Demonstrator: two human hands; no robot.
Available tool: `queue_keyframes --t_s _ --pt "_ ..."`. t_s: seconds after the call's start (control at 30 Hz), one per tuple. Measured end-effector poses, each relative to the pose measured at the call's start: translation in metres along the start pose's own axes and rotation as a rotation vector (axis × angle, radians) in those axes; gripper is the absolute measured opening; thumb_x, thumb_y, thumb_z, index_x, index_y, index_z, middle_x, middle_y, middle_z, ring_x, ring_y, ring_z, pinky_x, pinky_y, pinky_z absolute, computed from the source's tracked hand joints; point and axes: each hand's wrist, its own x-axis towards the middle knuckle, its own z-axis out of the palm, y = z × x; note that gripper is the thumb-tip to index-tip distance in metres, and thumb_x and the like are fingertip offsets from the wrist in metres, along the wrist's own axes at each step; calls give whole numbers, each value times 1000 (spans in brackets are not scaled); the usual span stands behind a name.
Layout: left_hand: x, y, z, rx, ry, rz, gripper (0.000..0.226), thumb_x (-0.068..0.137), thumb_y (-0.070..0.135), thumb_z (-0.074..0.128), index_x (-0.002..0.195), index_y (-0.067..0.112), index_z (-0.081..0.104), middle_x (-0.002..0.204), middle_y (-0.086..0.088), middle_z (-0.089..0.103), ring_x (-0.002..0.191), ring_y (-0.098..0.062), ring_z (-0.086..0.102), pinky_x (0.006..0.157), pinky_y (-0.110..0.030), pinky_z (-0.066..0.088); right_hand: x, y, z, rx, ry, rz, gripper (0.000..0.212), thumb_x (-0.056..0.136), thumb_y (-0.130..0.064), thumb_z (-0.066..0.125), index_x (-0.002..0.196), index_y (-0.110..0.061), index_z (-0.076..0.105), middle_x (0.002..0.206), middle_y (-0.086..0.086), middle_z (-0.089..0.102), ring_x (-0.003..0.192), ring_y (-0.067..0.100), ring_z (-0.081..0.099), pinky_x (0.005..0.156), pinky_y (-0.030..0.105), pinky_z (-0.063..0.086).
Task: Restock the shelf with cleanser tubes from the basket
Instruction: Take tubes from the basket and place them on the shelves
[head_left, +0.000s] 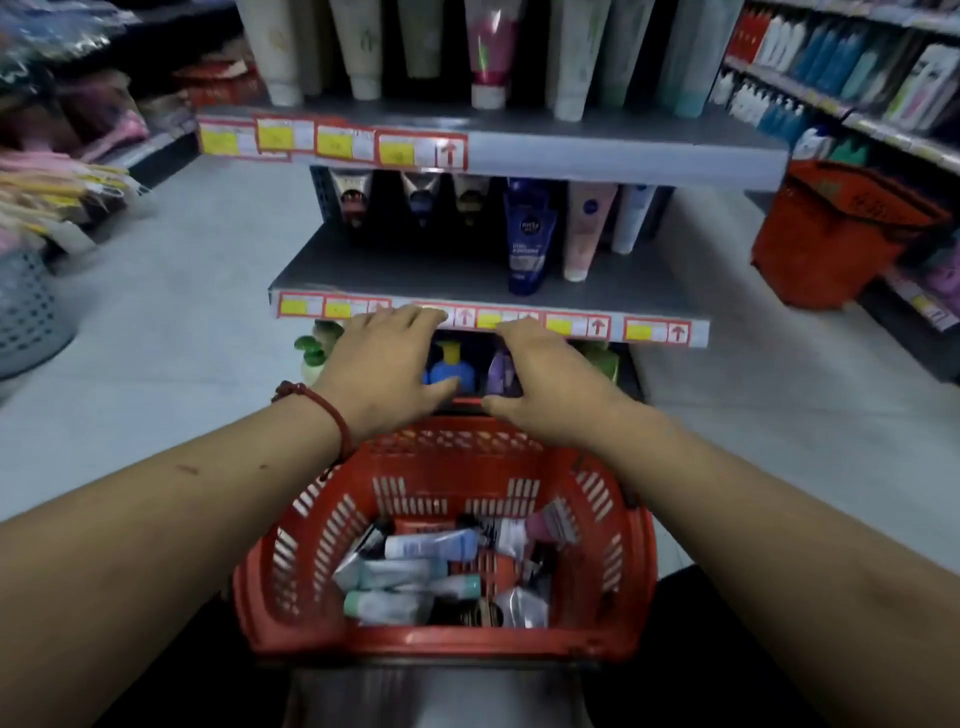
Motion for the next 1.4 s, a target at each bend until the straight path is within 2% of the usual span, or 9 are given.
queue_keyframes --t_s 0.13,0.37,0.5,0.63,0.77,0.9,1.1,1.27,1.4 --pt "-34 0 39 23 -106 23 78 86 60 58 150 18 42 145 -8 53 135 -31 47 113 -44 33 -22 1 49 -5 -89 20 81 90 -42 73 153 -12 32 150 10 41 134 29 44 109 47 42" --pt "-95 -7 126 54 -369 8 78 86 59 60 149 20 39 143 -6 52 134 -29 47 115 -43 30 -58 21 133 22 -326 107 78 82 -42 79 145 -15 41 139 9 50 125 28 52 105 44 46" --pt "-113 -14 163 -12 -591 -63 73 87 61 60 143 19 43 140 -7 54 128 -30 52 107 -41 40 -70 34 170 -3 -484 172 86 79 -49 80 147 -17 39 143 8 49 126 29 53 104 44 48" --pt "-114 -29 182 68 -684 22 67 85 62 62 138 23 47 135 -4 56 121 -27 57 97 -37 48 -69 40 193 -57 -622 143 85 84 -42 76 153 -15 33 149 10 46 130 30 52 105 40 46" --pt "-105 -51 200 52 -805 6 60 86 51 69 133 20 52 131 -7 60 117 -28 61 90 -35 50 -54 49 213 8 -670 190 86 84 -41 76 154 -16 32 147 9 47 125 28 55 104 41 48" --pt "-103 -59 230 6 -984 80 57 84 45 71 133 19 56 131 -7 63 119 -28 60 94 -38 52 -43 61 246 61 -700 203 81 83 -38 78 149 -14 38 142 11 52 121 28 56 99 40 50" --pt "-99 -53 282 -76 -1032 148 41 92 42 62 123 16 59 122 -10 64 115 -31 63 92 -37 51 -21 64 305 77 -775 153 71 81 -37 81 137 -10 47 135 12 54 121 29 56 98 37 49" --pt "-92 -59 325 -116 -1157 93 41 93 31 62 126 8 60 125 -16 64 117 -35 62 92 -34 44 -9 69 353 78 -821 138 66 83 -33 77 136 -10 45 136 14 53 123 31 55 99 39 49" --pt "-91 -79 350 -81 -1273 -25 47 86 24 74 130 11 61 129 -9 66 117 -28 62 96 -31 44 2 69 369 33 -884 174 63 89 -33 72 138 -7 43 141 14 49 125 31 54 103 42 48"
